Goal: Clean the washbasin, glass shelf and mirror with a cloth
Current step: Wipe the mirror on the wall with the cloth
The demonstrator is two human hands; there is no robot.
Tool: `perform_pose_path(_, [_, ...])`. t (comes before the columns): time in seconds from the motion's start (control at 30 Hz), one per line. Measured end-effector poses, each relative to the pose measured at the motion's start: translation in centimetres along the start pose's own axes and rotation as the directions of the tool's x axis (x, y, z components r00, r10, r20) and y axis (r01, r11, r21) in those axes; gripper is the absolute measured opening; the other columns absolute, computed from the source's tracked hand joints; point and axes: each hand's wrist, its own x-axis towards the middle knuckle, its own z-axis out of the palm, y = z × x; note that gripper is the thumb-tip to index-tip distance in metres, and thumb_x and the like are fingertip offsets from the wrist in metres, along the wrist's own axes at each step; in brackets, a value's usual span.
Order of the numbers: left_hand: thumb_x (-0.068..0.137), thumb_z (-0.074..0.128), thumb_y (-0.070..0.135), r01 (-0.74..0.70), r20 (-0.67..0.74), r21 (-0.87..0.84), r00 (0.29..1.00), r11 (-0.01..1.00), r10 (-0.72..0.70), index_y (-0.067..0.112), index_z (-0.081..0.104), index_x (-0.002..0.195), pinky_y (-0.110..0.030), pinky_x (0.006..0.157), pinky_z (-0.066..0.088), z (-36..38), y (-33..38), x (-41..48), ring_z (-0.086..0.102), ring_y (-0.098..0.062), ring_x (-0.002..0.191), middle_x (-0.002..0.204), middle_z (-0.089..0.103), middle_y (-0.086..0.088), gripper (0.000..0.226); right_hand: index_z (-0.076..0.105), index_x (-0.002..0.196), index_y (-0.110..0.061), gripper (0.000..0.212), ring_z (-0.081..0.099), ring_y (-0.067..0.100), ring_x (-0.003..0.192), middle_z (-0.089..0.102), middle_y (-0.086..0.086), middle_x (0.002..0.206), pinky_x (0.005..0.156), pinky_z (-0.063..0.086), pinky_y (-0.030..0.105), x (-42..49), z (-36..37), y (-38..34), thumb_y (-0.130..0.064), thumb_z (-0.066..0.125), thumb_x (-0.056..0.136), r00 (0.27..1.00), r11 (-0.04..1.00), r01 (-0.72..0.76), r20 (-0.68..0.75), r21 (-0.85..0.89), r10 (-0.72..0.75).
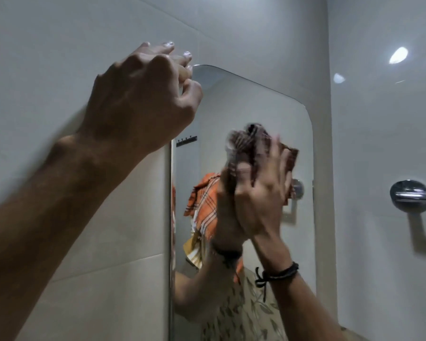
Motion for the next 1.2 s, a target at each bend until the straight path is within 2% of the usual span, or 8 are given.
perform_pose_path(0.17, [0.091, 0.039, 0.041, -0.005, -0.027, 0.023, 1.000, 1.000, 0.006, 0.026, 0.068, 0.130, -0.039, 0.121, 0.033, 0.2, -0.1, -0.1, 0.040, -0.007, 0.145, 0.150, 0.053, 0.011, 0.051, 0.025, 0.155, -0.043, 0.056, -0.006, 0.025, 0.155, 0.004, -0.002, 0.169, 0.120, 0.004, 0.063, -4.2, 0.9, -4.9, -0.057, 0.031, 0.100, 0.928, 0.928, 0.361, 0.132, -0.096, -0.347])
perform_pose_path(0.4, [0.097, 0.048, 0.034, -0.045, -0.054, 0.055, 0.997, 0.998, 0.048, 0.019, 0.065, 0.135, -0.021, 0.115, 0.017, 0.5, -0.2, -0.5, 0.038, -0.007, 0.145, 0.150, 0.052, 0.008, 0.044, 0.039, 0.149, -0.034, 0.052, 0.014, 0.031, 0.154, 0.025, 0.008, 0.164, 0.114, 0.020, 0.066, -3.2, -0.8, 1.9, -0.052, 0.040, 0.100, 0.798, 0.793, 0.600, 0.152, -0.105, -0.583])
perform_pose_path(0.53, [0.095, 0.050, 0.040, -0.064, -0.046, 0.061, 0.997, 0.996, 0.066, 0.015, 0.066, 0.134, -0.023, 0.117, 0.018, 0.4, -0.2, -0.6, 0.039, -0.009, 0.145, 0.150, 0.052, 0.005, 0.049, 0.029, 0.153, -0.037, 0.058, 0.010, 0.027, 0.155, 0.021, 0.003, 0.166, 0.118, 0.012, 0.066, 0.3, -1.3, 7.4, -0.058, 0.034, 0.100, 0.924, 0.919, 0.383, 0.052, -0.096, -0.380])
perform_pose_path(0.63, [0.095, 0.051, 0.039, -0.066, -0.049, 0.068, 0.996, 0.995, 0.070, 0.014, 0.066, 0.133, -0.024, 0.116, 0.019, 0.4, -0.3, -0.5, 0.040, -0.011, 0.145, 0.149, 0.053, 0.003, 0.048, 0.017, 0.154, -0.048, 0.064, 0.005, 0.015, 0.155, 0.017, -0.009, 0.166, 0.123, 0.013, 0.056, 1.2, -2.3, 11.2, -0.063, 0.032, 0.094, 0.998, 0.999, 0.008, -0.055, -0.038, -0.010])
perform_pose_path(0.73, [0.094, 0.050, 0.041, -0.063, -0.048, 0.080, 0.997, 0.995, 0.067, 0.014, 0.065, 0.134, -0.026, 0.117, 0.020, 0.4, -0.1, -0.6, 0.039, -0.011, 0.146, 0.150, 0.053, 0.004, 0.050, 0.021, 0.158, -0.031, 0.082, 0.009, 0.015, 0.154, 0.020, -0.010, 0.166, 0.124, 0.017, 0.048, 0.2, -2.8, 13.0, -0.071, 0.030, 0.087, 0.918, 0.930, -0.367, -0.147, 0.033, 0.368])
perform_pose_path(0.87, [0.093, 0.048, 0.042, -0.059, -0.055, 0.094, 0.996, 0.994, 0.064, 0.015, 0.065, 0.135, -0.028, 0.118, 0.022, 0.5, 0.0, -0.7, 0.039, -0.011, 0.146, 0.150, 0.052, 0.005, 0.053, 0.022, 0.158, -0.025, 0.078, 0.010, 0.021, 0.155, 0.017, -0.003, 0.167, 0.125, 0.012, 0.048, -0.9, -2.4, 11.6, -0.063, 0.028, 0.090, 0.870, 0.882, -0.469, -0.148, 0.044, 0.470])
perform_pose_path(1.07, [0.093, 0.048, 0.042, -0.069, -0.055, 0.105, 0.996, 0.992, 0.075, 0.013, 0.064, 0.135, -0.031, 0.121, 0.024, 0.7, 0.1, -0.7, 0.040, -0.014, 0.145, 0.150, 0.052, 0.002, 0.054, 0.000, 0.149, -0.061, 0.062, -0.006, 0.017, 0.155, 0.003, -0.008, 0.168, 0.124, -0.005, 0.051, -4.3, -0.3, 1.3, -0.059, 0.031, 0.096, 1.000, 1.000, 0.009, 0.004, 0.029, -0.009])
perform_pose_path(1.2, [0.092, 0.044, 0.040, -0.075, -0.055, 0.109, 0.995, 0.991, 0.081, 0.013, 0.066, 0.133, -0.032, 0.121, 0.028, 0.5, 0.0, -0.7, 0.042, -0.014, 0.144, 0.149, 0.054, 0.001, 0.054, 0.027, 0.153, -0.041, 0.057, -0.001, 0.029, 0.155, 0.008, 0.001, 0.168, 0.121, 0.004, 0.064, -8.5, 0.5, -2.7, -0.053, 0.040, 0.099, 0.925, 0.931, 0.361, 0.144, -0.053, -0.350])
